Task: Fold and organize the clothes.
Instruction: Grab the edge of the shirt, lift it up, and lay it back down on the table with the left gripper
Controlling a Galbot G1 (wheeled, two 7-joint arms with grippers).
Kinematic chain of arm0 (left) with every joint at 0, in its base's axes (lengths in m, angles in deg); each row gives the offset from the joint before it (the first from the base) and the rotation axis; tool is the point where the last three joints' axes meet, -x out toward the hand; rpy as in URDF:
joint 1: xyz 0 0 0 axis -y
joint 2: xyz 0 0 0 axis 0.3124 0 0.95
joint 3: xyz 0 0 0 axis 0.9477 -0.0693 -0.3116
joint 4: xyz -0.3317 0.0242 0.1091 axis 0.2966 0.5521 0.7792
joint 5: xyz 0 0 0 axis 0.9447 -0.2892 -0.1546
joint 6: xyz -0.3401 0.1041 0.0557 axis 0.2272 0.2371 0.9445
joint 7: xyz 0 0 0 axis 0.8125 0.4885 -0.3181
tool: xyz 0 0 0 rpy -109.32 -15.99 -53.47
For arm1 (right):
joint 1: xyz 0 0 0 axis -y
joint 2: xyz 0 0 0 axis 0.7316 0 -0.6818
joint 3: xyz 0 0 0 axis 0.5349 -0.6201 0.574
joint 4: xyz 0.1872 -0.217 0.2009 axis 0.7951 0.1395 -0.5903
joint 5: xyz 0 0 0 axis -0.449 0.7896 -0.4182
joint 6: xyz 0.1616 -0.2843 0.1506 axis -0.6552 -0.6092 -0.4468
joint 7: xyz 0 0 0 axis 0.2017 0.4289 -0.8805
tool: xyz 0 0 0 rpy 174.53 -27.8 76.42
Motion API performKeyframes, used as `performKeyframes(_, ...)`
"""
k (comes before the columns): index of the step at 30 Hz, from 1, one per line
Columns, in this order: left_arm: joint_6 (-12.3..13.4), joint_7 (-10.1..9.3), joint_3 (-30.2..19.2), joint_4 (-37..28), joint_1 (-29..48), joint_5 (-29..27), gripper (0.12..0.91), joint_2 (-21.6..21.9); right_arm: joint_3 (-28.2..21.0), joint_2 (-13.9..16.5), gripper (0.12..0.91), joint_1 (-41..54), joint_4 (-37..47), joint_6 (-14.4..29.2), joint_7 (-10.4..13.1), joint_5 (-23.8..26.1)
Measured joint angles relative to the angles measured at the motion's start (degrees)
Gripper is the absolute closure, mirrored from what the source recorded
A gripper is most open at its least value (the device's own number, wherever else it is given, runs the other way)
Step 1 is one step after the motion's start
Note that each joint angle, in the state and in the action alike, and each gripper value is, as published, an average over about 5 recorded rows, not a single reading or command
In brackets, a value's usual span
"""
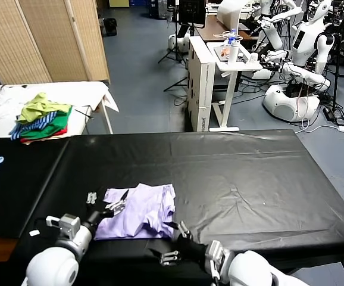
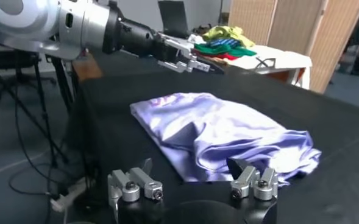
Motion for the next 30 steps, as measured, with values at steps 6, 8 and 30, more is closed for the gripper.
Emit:
performKeyframes(6,0.16,0.0,0.24,0.2,-0.53,-0.24,0.123,-0.49,0.13,-1.44,0.28,-0.11,0.85,0.0,0.56,0.5)
performKeyframes(8,0.22,0.0,0.26,0.22,-0.6,-0.34,0.123,-0.75,0.57,-1.77,0.405,-0.33,1.1,0.01,0.91,0.55)
performKeyframes(30,0.81,0.07,0.29,-0.32,-1.31,-1.18,0.123,-2.06,7.77,3.81,0.885,-5.55,-3.22,-7.61,3.39,-5.91)
